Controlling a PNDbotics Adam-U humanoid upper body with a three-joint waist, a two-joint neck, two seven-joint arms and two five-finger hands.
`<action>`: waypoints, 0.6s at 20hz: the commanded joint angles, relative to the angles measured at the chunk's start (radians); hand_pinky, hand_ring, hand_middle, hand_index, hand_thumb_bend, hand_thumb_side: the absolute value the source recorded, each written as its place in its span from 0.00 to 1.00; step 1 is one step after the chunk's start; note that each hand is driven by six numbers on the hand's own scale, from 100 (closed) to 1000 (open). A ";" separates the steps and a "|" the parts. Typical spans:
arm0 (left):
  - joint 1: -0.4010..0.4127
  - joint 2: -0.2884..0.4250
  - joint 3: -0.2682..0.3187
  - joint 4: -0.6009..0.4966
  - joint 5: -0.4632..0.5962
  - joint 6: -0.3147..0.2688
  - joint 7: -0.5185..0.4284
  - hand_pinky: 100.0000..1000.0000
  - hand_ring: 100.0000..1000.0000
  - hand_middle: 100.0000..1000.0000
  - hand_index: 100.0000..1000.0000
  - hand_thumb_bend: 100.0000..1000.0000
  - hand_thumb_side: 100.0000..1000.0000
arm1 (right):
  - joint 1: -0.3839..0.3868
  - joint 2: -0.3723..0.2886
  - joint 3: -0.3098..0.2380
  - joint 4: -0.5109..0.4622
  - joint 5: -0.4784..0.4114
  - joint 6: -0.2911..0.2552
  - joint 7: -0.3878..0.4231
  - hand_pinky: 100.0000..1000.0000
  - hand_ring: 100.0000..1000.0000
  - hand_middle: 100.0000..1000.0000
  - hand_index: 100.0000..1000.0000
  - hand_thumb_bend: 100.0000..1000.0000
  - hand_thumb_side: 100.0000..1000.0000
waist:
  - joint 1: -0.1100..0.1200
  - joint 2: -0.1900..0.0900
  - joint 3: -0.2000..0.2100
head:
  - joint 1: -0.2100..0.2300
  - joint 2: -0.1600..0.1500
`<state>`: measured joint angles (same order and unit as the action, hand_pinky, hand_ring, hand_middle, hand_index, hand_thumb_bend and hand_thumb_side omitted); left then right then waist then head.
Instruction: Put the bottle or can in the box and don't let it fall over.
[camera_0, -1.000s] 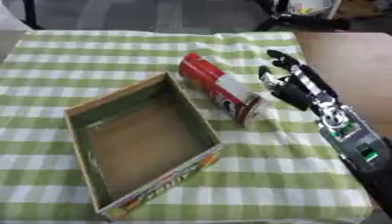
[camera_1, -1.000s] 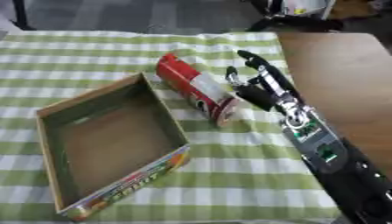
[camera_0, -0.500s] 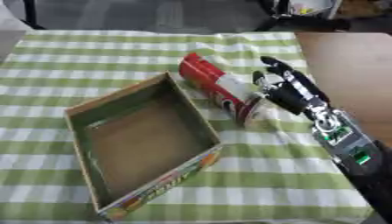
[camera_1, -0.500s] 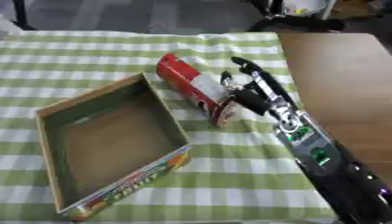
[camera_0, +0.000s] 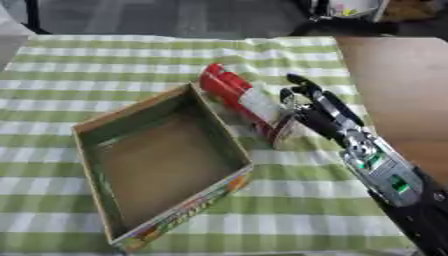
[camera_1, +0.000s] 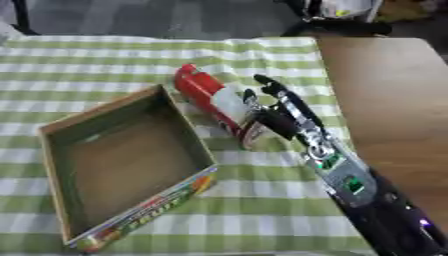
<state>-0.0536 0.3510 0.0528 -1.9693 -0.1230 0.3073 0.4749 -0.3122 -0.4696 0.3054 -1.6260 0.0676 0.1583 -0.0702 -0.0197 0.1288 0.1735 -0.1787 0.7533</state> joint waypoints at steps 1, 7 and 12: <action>-0.007 0.013 0.002 -0.010 0.000 -0.003 -0.006 0.52 0.50 0.61 0.65 0.04 0.69 | -0.018 -0.007 -0.002 0.008 0.020 -0.007 0.002 0.75 1.00 1.00 1.00 0.00 0.80 | 0.002 -0.015 0.002 | -0.003 -0.012; -0.007 0.012 0.001 -0.010 0.001 -0.003 -0.009 0.52 0.50 0.61 0.65 0.04 0.69 | -0.025 0.003 0.007 0.042 0.066 -0.007 0.010 0.78 1.00 1.00 1.00 0.00 0.81 | 0.002 -0.012 0.004 | -0.003 -0.011; -0.009 0.011 0.001 -0.010 0.001 -0.004 -0.011 0.52 0.50 0.62 0.65 0.03 0.69 | -0.030 0.010 0.023 0.048 0.096 -0.009 0.030 0.80 1.00 1.00 1.00 0.00 0.81 | 0.002 -0.012 0.007 | -0.004 -0.012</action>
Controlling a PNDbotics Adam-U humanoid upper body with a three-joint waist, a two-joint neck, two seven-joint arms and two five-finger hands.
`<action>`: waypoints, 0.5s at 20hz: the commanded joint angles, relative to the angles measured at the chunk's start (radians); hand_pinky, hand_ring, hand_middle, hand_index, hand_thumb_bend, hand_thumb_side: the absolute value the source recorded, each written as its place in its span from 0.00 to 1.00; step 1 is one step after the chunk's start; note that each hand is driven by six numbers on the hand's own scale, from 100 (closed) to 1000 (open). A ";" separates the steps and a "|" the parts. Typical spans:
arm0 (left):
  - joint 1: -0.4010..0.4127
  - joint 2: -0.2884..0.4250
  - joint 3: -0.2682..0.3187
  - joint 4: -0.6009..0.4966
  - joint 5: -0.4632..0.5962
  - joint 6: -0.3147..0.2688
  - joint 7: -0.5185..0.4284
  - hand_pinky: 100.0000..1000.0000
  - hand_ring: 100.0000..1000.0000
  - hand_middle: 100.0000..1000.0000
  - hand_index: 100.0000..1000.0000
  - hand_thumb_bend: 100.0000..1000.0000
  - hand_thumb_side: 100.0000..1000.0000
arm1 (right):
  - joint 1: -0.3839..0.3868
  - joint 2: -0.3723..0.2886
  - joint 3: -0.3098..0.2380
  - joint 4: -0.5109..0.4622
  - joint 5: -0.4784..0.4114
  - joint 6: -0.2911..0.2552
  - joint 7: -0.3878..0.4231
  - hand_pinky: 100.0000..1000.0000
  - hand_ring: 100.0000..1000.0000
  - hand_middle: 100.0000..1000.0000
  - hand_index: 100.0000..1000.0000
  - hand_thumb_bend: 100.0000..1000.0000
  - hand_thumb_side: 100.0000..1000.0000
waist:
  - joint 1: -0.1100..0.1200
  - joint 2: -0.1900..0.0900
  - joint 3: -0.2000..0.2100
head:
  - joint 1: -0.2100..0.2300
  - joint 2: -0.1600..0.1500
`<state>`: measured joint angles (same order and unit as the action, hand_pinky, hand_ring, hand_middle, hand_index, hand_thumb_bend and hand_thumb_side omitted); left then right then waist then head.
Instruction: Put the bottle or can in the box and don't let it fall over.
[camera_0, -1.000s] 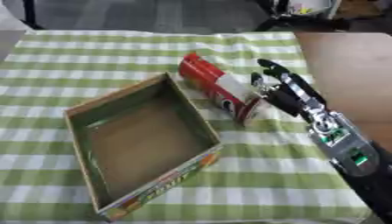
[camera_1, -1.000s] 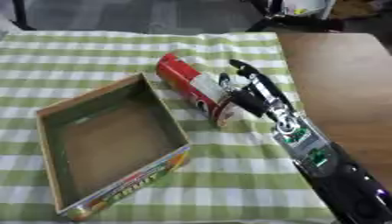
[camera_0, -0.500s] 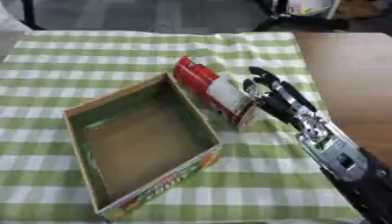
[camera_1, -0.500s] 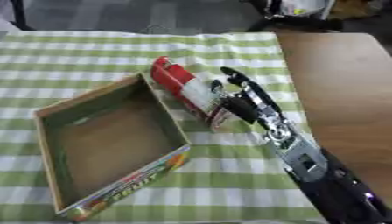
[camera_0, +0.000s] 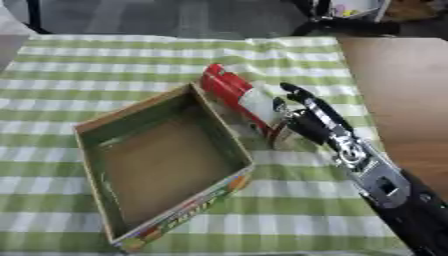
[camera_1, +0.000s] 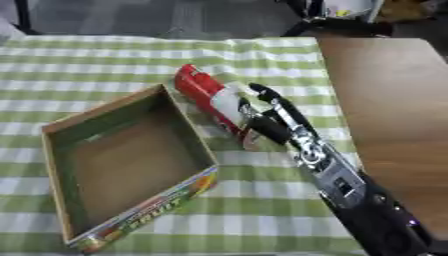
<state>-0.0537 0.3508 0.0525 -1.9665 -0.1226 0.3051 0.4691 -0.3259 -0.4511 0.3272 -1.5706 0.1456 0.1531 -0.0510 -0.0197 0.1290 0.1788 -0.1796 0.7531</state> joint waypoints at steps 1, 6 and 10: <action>-0.009 0.011 0.001 -0.013 0.000 -0.002 -0.005 0.52 0.50 0.62 0.65 0.03 0.69 | -0.018 -0.008 0.003 -0.008 0.024 -0.005 0.015 0.80 1.00 1.00 1.00 0.00 0.81 | 0.002 -0.012 0.002 | -0.003 -0.012; -0.010 0.010 0.001 -0.013 0.000 -0.003 -0.006 0.52 0.51 0.62 0.65 0.03 0.69 | -0.023 -0.008 0.008 -0.015 0.041 -0.012 0.031 0.80 1.00 1.00 1.00 0.00 0.80 | 0.000 -0.013 0.003 | -0.002 -0.013; -0.010 0.010 0.001 -0.013 0.000 -0.003 -0.007 0.52 0.51 0.62 0.65 0.03 0.69 | -0.025 -0.005 0.013 -0.012 0.055 -0.015 0.043 0.78 1.00 1.00 1.00 0.00 0.78 | 0.000 -0.013 0.004 | -0.003 -0.014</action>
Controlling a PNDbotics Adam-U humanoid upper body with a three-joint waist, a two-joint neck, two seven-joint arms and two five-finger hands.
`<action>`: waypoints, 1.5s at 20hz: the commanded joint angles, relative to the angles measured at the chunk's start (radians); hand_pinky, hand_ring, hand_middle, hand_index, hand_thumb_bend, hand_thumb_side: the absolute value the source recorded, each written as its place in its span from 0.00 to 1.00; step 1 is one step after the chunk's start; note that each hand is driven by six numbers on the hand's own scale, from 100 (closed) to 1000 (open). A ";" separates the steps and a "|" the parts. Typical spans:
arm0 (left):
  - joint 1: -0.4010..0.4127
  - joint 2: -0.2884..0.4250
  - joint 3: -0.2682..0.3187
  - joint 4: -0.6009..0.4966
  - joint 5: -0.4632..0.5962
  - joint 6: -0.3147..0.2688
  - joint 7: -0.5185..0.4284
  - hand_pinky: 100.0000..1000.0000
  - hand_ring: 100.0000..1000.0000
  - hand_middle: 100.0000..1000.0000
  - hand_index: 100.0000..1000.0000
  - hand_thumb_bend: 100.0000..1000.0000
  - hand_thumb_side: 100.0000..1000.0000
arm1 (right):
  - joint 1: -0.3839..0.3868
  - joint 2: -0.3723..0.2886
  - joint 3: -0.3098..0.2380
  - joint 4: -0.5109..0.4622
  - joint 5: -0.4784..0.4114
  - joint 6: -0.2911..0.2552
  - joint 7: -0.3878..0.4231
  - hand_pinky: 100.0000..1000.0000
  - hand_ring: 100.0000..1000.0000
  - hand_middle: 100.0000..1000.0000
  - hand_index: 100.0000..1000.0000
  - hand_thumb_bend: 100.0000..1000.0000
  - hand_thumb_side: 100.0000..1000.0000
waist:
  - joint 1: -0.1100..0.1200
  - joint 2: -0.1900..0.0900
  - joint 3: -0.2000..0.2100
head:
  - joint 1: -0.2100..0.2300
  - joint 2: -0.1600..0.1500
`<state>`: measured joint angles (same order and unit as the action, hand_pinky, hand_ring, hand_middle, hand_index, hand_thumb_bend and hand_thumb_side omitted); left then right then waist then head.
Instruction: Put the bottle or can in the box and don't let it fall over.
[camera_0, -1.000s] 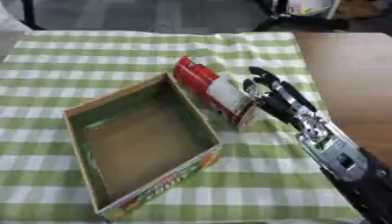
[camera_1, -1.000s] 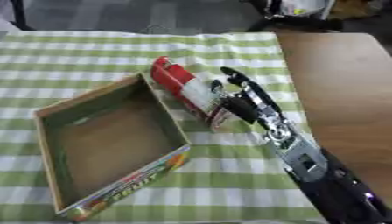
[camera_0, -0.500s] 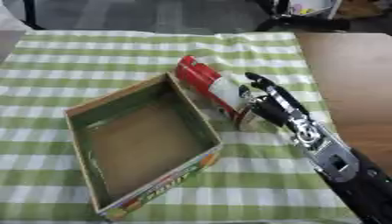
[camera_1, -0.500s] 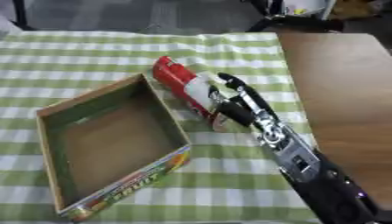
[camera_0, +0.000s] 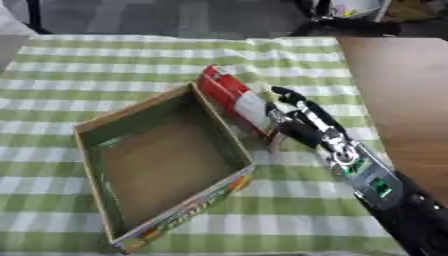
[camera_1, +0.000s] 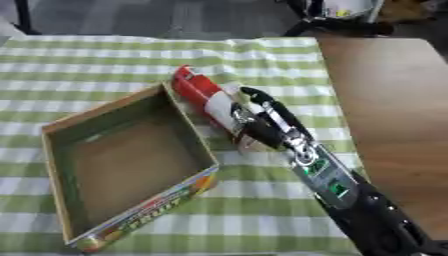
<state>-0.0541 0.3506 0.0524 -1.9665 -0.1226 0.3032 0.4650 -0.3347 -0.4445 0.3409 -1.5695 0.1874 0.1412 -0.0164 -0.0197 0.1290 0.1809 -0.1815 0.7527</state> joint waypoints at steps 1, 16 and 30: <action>-0.010 0.010 0.001 -0.013 0.000 -0.001 -0.003 0.52 0.51 0.62 0.65 0.03 0.69 | -0.016 -0.010 0.001 -0.010 0.018 -0.003 0.010 0.78 1.00 1.00 1.00 0.00 0.78 | 0.000 -0.013 0.002 | -0.001 -0.014; -0.009 0.009 0.001 -0.013 0.003 -0.002 -0.004 0.52 0.51 0.62 0.65 0.03 0.69 | -0.018 0.008 0.011 0.024 0.090 0.050 0.005 0.76 1.00 1.00 1.00 0.00 0.69 | 0.000 -0.012 0.003 | -0.003 -0.015; -0.007 0.007 0.001 -0.012 0.007 -0.003 -0.005 0.52 0.51 0.62 0.65 0.02 0.70 | -0.005 0.005 0.022 0.025 0.087 0.079 0.015 0.66 1.00 1.00 1.00 0.00 0.62 | 0.000 -0.008 0.002 | -0.004 -0.013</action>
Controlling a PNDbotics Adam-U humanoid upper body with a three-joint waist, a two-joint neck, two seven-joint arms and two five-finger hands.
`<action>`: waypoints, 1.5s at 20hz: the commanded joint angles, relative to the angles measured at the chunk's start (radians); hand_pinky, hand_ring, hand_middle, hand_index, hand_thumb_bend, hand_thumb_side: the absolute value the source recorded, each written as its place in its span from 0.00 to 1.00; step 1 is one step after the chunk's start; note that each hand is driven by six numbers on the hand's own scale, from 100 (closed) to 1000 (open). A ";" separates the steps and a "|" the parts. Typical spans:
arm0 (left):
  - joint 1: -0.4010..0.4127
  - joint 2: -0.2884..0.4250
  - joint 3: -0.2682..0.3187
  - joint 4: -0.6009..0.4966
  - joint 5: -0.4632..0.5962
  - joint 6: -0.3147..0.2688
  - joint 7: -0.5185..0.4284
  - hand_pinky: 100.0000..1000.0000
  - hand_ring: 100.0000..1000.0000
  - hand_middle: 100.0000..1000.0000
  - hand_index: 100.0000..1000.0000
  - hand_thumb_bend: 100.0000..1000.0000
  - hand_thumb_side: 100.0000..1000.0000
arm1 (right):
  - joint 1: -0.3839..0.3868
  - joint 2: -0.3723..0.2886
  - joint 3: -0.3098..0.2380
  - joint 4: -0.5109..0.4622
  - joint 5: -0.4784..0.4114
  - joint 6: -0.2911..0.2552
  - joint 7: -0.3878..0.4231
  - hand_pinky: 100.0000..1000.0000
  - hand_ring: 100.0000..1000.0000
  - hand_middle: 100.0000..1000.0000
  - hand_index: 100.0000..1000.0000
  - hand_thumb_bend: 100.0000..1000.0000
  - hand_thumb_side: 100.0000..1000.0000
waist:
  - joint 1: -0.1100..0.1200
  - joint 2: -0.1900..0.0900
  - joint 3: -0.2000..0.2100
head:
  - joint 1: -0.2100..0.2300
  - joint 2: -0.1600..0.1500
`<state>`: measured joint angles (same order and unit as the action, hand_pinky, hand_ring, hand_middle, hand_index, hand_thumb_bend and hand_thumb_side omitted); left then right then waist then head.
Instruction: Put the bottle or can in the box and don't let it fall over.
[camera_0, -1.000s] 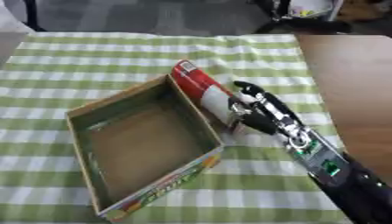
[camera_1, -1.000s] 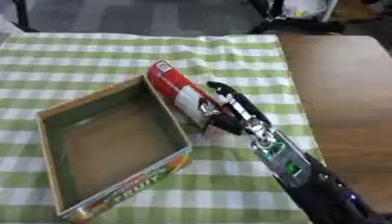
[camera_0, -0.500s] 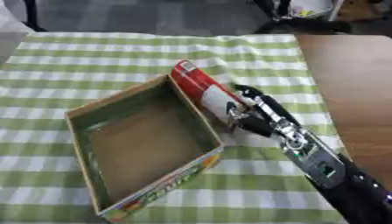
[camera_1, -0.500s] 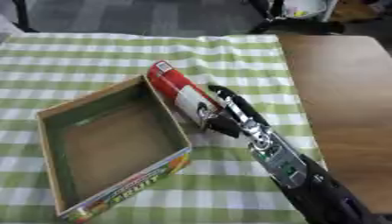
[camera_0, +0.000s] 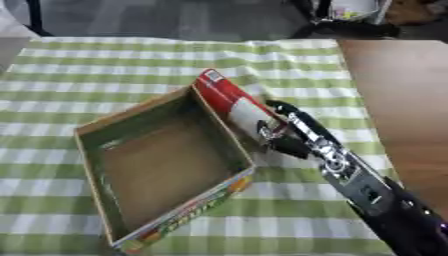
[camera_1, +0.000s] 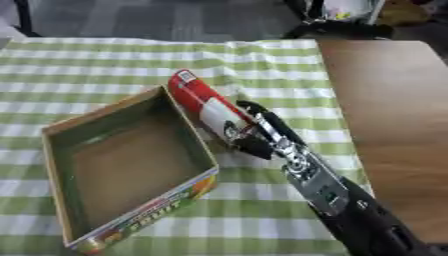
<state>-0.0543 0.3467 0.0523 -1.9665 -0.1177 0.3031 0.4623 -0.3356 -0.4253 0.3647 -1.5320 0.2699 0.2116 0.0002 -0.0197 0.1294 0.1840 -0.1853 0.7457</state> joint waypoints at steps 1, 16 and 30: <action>-0.007 0.011 0.002 -0.012 0.002 -0.003 -0.003 0.52 0.51 0.62 0.65 0.02 0.70 | 0.000 -0.017 -0.002 -0.017 0.003 0.013 -0.001 0.65 1.00 1.00 1.00 0.00 0.62 | 0.000 -0.008 -0.001 | 0.000 -0.006; -0.006 0.010 0.003 -0.012 0.005 -0.003 -0.006 0.52 0.51 0.62 0.64 0.02 0.70 | 0.003 -0.008 0.006 -0.008 -0.002 0.082 -0.004 0.57 0.95 1.00 1.00 0.00 0.60 | 0.000 -0.005 0.003 | -0.002 -0.008; -0.007 0.008 0.004 -0.013 0.007 -0.006 -0.007 0.52 0.52 0.63 0.64 0.01 0.70 | -0.011 0.011 0.016 0.028 0.078 0.085 0.044 0.60 0.97 1.00 1.00 0.00 0.45 | -0.001 -0.003 0.006 | -0.004 -0.009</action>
<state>-0.0543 0.3419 0.0522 -1.9664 -0.1137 0.2997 0.4576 -0.3512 -0.4085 0.3708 -1.5351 0.3314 0.2888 0.0320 -0.0197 0.1298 0.1872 -0.1870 0.7454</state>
